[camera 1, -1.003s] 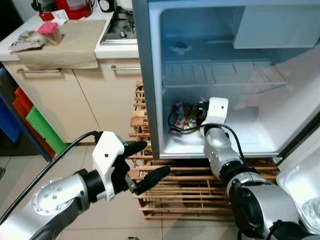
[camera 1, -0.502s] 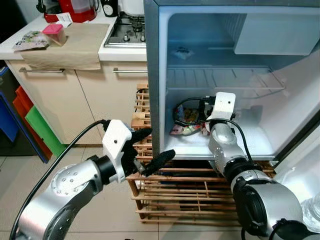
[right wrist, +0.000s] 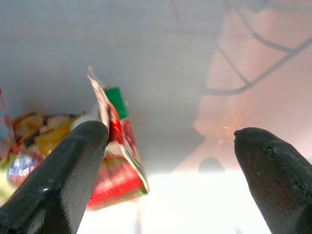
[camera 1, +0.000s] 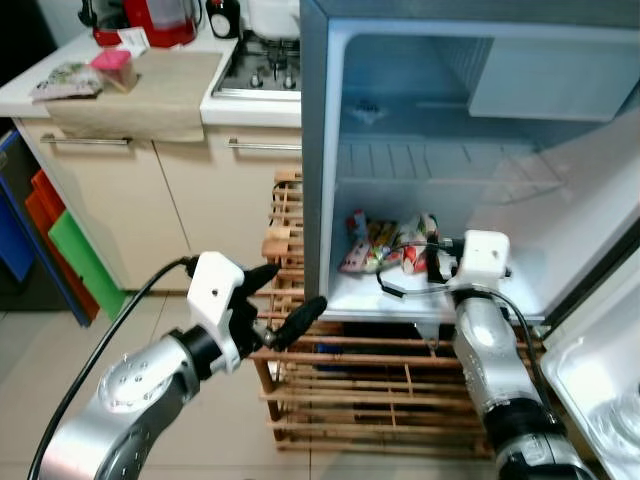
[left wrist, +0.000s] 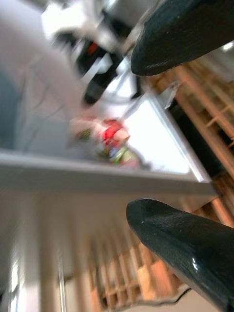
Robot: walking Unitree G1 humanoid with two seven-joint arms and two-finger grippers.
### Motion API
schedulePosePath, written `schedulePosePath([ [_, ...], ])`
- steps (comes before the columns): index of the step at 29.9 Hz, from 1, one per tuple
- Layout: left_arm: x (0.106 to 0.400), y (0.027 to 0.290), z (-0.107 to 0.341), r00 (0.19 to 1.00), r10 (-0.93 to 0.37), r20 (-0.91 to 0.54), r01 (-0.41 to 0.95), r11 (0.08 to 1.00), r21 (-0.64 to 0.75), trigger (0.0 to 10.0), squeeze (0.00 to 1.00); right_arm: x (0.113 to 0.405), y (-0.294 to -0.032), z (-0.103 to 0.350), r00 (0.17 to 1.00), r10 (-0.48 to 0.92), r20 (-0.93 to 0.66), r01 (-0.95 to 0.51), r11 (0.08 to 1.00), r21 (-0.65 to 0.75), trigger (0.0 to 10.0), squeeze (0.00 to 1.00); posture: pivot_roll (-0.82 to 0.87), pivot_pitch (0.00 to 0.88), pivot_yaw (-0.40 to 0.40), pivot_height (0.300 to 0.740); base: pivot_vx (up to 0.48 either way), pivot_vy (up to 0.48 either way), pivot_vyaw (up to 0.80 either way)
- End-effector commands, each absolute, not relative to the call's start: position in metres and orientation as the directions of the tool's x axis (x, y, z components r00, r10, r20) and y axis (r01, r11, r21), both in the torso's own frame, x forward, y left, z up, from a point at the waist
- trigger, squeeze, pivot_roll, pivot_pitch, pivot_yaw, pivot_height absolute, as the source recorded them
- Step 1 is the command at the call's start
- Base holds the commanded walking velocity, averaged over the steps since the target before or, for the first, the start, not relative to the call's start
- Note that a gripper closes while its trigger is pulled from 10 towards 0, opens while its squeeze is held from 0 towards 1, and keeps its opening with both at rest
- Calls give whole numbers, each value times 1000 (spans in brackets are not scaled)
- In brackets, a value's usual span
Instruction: Restocking fridge
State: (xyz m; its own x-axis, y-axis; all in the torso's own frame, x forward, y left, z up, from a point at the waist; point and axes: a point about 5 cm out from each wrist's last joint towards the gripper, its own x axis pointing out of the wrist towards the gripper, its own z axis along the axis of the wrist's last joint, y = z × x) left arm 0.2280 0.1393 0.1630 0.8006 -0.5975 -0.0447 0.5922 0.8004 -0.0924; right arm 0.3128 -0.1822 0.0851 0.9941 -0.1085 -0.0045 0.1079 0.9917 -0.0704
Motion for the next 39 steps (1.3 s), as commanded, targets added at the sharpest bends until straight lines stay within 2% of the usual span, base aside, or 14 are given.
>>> schedulePosePath([
  [1, 232, 153, 163, 885, -466, -23, 463, 883, -75, 10000, 0, 302, -187, 86, 999, -53, 5, 54, 995, -84, 10000, 1000, -25, 0, -27, 740, 0, 0, 0],
  [2, 235, 156, 161, 913, -408, -23, 406, 911, -68, 10000, 0, 297, -190, 85, 999, -31, 10, 32, 996, -82, 10000, 1000, -29, 0, -32, 740, 0, 0, 0],
  [3, 235, 156, 161, 913, -408, -23, 406, 911, -68, 10000, 0, 297, -190, 85, 999, -31, 10, 32, 996, -82, 10000, 1000, -29, 0, -32, 740, 0, 0, 0],
  [4, 237, 160, 159, 944, -329, -19, 327, 943, -58, 10000, 0, 289, -194, 85, 1000, -13, 18, 15, 995, -101, 10000, 1000, -38, 0, -32, 740, 0, 0, 0],
  [6, 239, 167, 159, 979, -202, 17, 202, 978, -41, 10000, 0, 281, -199, 84, 1000, -4, 19, 6, 994, -113, 10000, 0, -45, 0, -28, 740, 0, 0, 0],
  [7, 239, 167, 159, 979, -202, 17, 202, 978, -41, 10000, 0, 281, -199, 84, 1000, -4, 19, 6, 994, -113, 10000, 0, -45, 0, -28, 740, 0, 0, 0],
  [8, 240, 171, 160, 992, -114, 51, 116, 992, -43, 10000, 0, 275, -202, 82, 1000, -16, 9, 17, 994, -107, 10000, 0, -55, 0, -19, 740, 0, 0, 0],
  [10, 244, 172, 157, 996, -79, 48, 81, 996, -39, 10000, 0, 273, -198, 82, 1000, -14, 18, 15, 996, -84, 10000, 0, -73, 0, -6, 740, 0, 0, 0],
  [16, 261, 169, 155, 995, -85, 50, 86, 996, -15, 10000, 0, 274, -189, 78, 1000, 3, -13, -4, 999, -51, 10000, 0, -86, 0, 8, 740, 0, 0, 0],
  [20, 270, 169, 157, 996, -61, 68, 61, 998, 0, 10000, 0, 282, -189, 77, 999, -18, -33, 16, 999, -45, 10000, 0, -82, 0, 16, 740, -315, 0, 0],
  [39, 273, 167, 153, 996, -47, 78, 48, 999, -10, 10000, 0, 291, -184, 77, 998, 3, -63, -6, 999, -43, 10000, 0, -83, 0, 0, 740, -357, 0, 0],
])
